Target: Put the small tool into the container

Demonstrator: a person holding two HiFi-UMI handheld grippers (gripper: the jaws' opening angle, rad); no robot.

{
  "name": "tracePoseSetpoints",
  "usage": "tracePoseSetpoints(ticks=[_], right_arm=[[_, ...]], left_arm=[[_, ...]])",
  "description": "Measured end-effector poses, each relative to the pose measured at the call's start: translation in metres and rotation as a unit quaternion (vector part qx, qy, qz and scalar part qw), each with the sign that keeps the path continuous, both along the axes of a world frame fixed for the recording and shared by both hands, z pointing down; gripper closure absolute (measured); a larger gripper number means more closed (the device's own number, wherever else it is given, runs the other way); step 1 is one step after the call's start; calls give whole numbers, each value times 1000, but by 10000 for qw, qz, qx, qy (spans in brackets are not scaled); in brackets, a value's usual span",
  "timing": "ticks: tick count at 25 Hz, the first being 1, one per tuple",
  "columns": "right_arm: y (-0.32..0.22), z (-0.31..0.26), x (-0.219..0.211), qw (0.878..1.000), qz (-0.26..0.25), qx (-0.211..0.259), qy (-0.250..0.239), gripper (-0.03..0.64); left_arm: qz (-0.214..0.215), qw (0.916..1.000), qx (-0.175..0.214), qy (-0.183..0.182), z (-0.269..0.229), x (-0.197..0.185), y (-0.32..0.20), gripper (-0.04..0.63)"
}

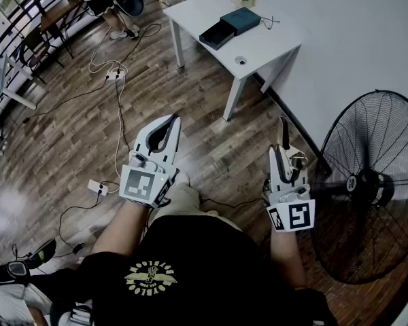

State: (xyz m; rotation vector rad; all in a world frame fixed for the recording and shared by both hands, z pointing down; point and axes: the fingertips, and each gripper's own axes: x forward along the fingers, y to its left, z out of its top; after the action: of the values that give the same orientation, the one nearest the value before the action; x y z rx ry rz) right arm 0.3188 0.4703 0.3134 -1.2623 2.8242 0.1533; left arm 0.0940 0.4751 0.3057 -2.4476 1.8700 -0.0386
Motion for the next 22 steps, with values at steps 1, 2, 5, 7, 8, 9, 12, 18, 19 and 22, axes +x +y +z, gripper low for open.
tracePoseSetpoints(ticks=[1, 2, 5, 7, 8, 9, 12, 18, 19, 22], right_arm=[[0, 1, 1, 10000, 24, -12, -16, 551], [0, 1, 1, 10000, 49, -22, -34, 551], [-8, 2, 2, 9999, 129, -23, -89, 549], [-17, 4, 1, 9998, 165, 7, -86, 550], [-21, 5, -1, 9998, 176, 36, -60, 550], [-25, 5, -3, 9998, 185, 68, -25, 549], [-38, 5, -13, 9997, 191, 136, 62, 551], [-74, 11, -32, 9996, 196, 124, 159, 551], [-82, 12, -35, 9996, 204, 104, 154, 551], [-105, 12, -42, 9996, 236, 54, 114, 551]], left_arm=[[23, 9999, 115, -47, -3, 1, 2, 589], [44, 9996, 244, -97, -7, 3, 3, 589], [17, 9978, 605, -265, -15, 4, 3, 588], [-31, 9963, 764, -386, -18, 4, 0, 588], [-45, 9955, 827, -452, -18, 4, -3, 588], [-54, 9949, 865, -514, -18, 3, -6, 588], [-49, 9953, 815, -524, -13, -3, -18, 589], [24, 9966, 661, -484, 2, -20, -57, 588], [38, 9968, 638, -480, 3, -22, -64, 588], [86, 9967, 599, -540, 6, -30, -83, 588]])
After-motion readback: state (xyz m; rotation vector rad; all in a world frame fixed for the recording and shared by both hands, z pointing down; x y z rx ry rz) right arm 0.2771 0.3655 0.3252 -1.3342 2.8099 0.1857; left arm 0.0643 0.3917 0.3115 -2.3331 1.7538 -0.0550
